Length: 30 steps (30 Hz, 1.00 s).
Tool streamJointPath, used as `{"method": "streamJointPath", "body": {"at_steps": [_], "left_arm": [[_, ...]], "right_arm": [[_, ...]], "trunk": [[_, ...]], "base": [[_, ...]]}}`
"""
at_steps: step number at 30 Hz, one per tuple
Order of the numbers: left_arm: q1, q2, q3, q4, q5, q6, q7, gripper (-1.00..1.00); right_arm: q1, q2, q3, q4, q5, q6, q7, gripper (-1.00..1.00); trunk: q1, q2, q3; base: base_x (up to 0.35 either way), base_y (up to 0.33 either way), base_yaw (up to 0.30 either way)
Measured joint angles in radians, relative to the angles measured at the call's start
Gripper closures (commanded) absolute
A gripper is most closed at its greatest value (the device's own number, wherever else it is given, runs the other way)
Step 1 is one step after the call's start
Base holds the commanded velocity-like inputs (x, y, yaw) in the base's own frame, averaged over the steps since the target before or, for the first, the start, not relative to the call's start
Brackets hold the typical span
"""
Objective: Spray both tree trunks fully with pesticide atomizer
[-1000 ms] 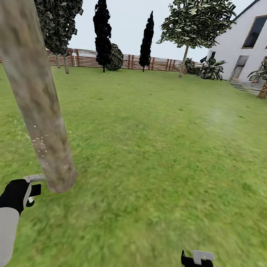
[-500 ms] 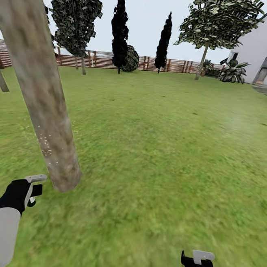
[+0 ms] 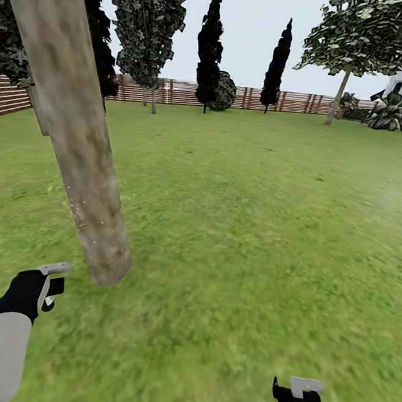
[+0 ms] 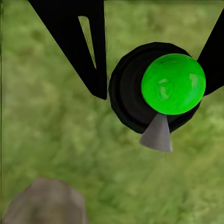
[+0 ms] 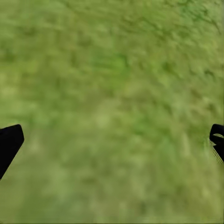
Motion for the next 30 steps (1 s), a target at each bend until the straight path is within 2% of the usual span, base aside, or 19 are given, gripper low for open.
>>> {"method": "streamJointPath", "body": {"at_steps": [14,30], "left_arm": [[0.0,-0.001,0.0,0.0,0.001,0.0,0.0,1.0],[0.0,0.0,0.0,0.0,0.0,0.0,0.0,1.0]], "right_arm": [[0.0,0.001,0.0,0.0,0.0,0.0,0.0,-1.0],[0.0,0.002,0.0,0.0,0.0,0.0,0.0,-1.0]], "trunk": [[0.0,0.0,0.0],[0.0,0.0,0.0]], "base": [[0.138,-0.259,0.019],[0.127,-0.259,0.27]]}}
